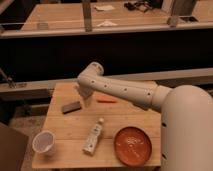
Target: Place the eraser in the ceramic cup
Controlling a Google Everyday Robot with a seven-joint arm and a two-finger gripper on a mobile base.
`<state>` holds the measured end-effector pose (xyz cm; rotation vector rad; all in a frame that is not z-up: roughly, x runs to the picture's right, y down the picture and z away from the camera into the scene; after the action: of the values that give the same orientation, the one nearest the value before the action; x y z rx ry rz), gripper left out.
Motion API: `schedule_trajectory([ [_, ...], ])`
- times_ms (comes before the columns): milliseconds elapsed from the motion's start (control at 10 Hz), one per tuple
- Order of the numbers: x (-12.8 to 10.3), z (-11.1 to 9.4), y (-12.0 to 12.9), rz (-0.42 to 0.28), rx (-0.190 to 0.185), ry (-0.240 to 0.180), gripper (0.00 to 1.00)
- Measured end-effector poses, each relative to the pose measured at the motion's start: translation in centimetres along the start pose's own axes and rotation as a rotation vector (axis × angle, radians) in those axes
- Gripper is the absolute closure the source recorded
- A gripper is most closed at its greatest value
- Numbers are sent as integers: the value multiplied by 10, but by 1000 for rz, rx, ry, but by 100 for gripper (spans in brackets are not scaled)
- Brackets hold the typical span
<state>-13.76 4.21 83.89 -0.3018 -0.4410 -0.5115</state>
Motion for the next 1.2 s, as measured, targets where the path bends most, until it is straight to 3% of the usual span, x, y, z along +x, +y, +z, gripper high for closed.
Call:
schedule_trajectory([
  [1200, -5, 37, -5, 66, 14, -73, 20],
])
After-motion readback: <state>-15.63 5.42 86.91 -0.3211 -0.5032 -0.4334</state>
